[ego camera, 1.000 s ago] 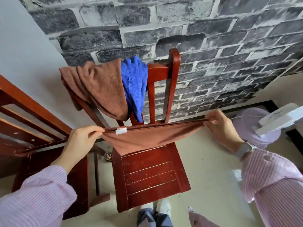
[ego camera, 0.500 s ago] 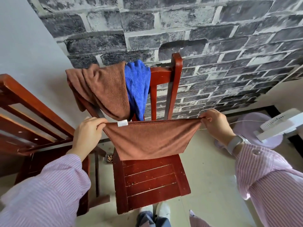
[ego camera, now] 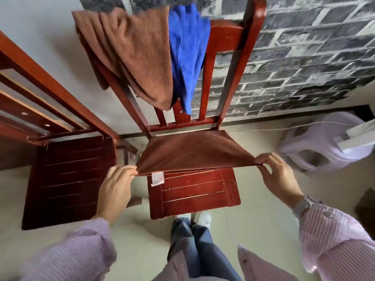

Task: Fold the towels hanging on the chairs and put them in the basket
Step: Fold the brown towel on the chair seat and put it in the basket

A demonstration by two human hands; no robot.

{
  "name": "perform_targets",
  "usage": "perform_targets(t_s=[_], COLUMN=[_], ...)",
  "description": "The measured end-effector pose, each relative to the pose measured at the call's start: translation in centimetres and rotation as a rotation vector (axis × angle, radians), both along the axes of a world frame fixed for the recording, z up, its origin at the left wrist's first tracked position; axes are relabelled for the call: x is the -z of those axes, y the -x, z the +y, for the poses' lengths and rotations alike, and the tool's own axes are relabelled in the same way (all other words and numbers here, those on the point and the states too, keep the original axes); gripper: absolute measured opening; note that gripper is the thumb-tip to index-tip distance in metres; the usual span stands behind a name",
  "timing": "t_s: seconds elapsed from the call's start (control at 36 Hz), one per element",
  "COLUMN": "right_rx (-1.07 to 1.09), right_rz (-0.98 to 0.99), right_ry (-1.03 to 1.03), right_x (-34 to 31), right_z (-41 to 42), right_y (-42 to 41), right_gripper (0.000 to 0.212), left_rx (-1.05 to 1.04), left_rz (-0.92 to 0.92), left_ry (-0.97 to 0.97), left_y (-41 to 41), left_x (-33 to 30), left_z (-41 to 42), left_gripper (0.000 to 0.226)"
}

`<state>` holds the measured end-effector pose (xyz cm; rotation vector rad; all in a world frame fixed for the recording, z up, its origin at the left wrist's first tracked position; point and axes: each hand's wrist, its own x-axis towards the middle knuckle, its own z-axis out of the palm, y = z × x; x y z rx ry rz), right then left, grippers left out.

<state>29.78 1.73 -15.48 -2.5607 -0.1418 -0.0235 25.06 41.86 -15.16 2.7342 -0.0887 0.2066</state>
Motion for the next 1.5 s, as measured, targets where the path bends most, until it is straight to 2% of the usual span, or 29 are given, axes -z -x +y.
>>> perform_targets(t_s=[0.11, 0.14, 0.17, 0.25, 0.39, 0.53, 0.69, 0.86, 1.0, 1.08, 1.19, 1.28, 1.39, 1.5], right_rx=[-0.057, -0.066, -0.069, -0.050, -0.061, 0.040, 0.248, 0.517, 0.581, 0.608, 0.629, 0.633, 0.616, 0.588], right_rz=[0.224, 0.278, 0.338, 0.545, 0.793, 0.884, 0.831, 0.665, 0.608, 0.603, 0.590, 0.587, 0.541, 0.506], right_ry=[0.102, 0.118, 0.125, 0.132, 0.210, 0.180, 0.006, -0.386, -0.533, -0.563, -0.538, -0.493, -0.391, -0.314], right_x=[5.4, 6.7, 7.9, 11.0, 13.5, 14.5, 14.8, 15.1, 17.4, 19.2, 21.6, 23.4, 25.1, 26.1], right_z=[0.0, 0.0, 0.0, 0.2, 0.4, 0.6, 1.4, 2.7, 3.8, 4.4, 4.6, 4.6, 4.6, 4.8], right_y=[4.8, 5.9, 6.9, 9.4, 11.6, 11.2, 6.7, 0.5, -3.9, -6.1, -8.1, -8.7, -9.2, -9.8], right_gripper=[0.008, 0.010, 0.014, 0.017, 0.014, 0.015, 0.015, 0.010, 0.013, 0.006, 0.019, 0.010, 0.019, 0.019], left_rx=[0.083, 0.091, 0.084, 0.010, 0.008, -0.101, -0.237, -0.432, -0.506, -0.546, -0.546, -0.529, -0.545, -0.567], left_rz=[0.253, 0.339, 0.434, 0.695, 0.904, 1.001, 0.947, 0.821, 0.628, 0.579, 0.545, 0.526, 0.501, 0.503], left_ry=[-0.017, -0.010, -0.008, -0.041, -0.027, 0.191, 0.419, 0.675, 0.657, 0.646, 0.620, 0.569, 0.503, 0.385], left_y=[4.4, 5.4, 6.4, 8.6, 10.0, 8.7, 3.4, -2.3, -6.0, -7.8, -9.7, -10.6, -11.4, -11.7], left_x=[6.1, 7.5, 8.7, 11.8, 14.6, 15.8, 15.6, 15.7, 18.7, 21.1, 23.4, 24.8, 26.1, 26.7], left_z=[0.7, 0.9, 0.9, 0.8, 0.2, 0.6, 0.7, -0.3, -0.1, 0.3, 0.1, 0.0, -0.2, -0.6], left_gripper=[0.015, 0.021, 0.026, 0.022, 0.020, 0.014, 0.015, 0.015, 0.017, 0.015, 0.015, 0.015, 0.018, 0.020])
